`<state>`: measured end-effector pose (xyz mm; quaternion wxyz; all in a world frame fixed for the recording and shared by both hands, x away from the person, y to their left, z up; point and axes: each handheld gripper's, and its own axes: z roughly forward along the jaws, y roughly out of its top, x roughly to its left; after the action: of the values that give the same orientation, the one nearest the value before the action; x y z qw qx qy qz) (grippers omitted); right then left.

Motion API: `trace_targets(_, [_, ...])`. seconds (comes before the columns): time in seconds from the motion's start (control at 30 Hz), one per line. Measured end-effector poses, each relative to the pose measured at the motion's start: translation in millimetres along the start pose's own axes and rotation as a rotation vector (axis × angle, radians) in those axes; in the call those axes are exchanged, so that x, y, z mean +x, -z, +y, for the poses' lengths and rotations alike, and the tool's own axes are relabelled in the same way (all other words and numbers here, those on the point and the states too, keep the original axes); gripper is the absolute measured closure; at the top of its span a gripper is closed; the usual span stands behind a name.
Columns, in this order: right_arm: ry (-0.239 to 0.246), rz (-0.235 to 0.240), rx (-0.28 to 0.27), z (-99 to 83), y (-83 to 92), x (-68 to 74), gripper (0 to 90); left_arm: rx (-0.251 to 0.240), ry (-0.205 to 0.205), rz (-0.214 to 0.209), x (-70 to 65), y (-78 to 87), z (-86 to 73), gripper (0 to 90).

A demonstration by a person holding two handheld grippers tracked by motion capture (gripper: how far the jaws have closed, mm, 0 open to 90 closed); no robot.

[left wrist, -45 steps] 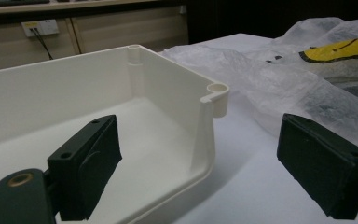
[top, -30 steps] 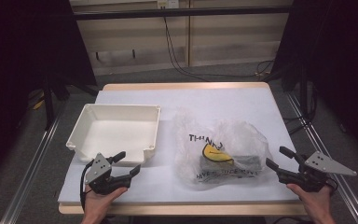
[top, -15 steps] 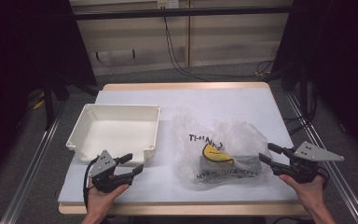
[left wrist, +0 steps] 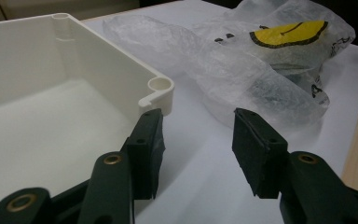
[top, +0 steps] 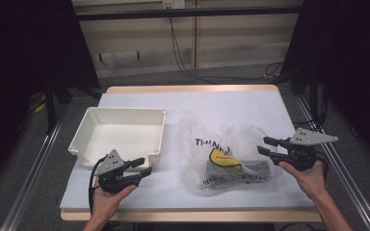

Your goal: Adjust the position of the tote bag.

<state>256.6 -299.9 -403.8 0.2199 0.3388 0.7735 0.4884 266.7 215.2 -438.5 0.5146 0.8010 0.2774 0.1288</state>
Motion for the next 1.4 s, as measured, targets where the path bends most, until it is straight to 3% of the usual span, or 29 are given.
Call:
trace_targets(0.2, [-0.007,0.008,0.024,9.6,-12.0,-9.4,60.4,0.016,-0.009,-0.01,-0.8,-6.5,12.5,54.3])
trace_targets(0.27, [-0.009,0.012,0.033,13.5,-16.9,-14.5,60.7,0.025,-0.036,-0.029,-2.3,-12.7,23.2,54.9])
trace_targets(0.37, [-0.01,0.017,0.049,16.2,-21.4,-18.1,60.8,0.03,-0.03,-0.016,-2.6,-19.7,32.5,55.1])
trace_targets(0.4, [-0.014,0.018,0.048,16.9,-22.3,-18.7,60.6,0.025,-0.022,-0.04,-2.1,-22.4,35.8,56.2])
trace_targets(0.6, [-0.008,0.025,0.064,21.1,-26.4,-26.0,59.8,0.042,-0.034,-0.043,-3.0,-35.9,52.6,58.4])
trace_targets(0.8, [0.0,0.031,0.098,30.1,-34.9,-36.0,59.8,0.075,-0.01,-0.079,9.9,-55.7,68.8,58.2])
trace_targets(0.93, [0.004,0.031,0.112,34.1,-41.0,-41.1,60.6,0.095,-0.031,-0.058,12.9,-64.5,79.8,58.2])
trace_targets(1.13, [0.01,0.042,0.157,42.0,-60.1,-51.7,63.7,0.148,-0.024,-0.079,24.2,-84.9,98.0,58.0])
trace_targets(1.27, [0.001,0.042,0.167,44.7,-64.9,-57.6,64.9,0.154,-0.008,-0.095,31.5,-93.5,105.1,60.7])
trace_targets(1.4, [-0.013,0.046,0.194,47.5,-76.7,-69.0,65.8,0.201,-0.014,-0.093,39.5,-111.0,116.9,62.5])
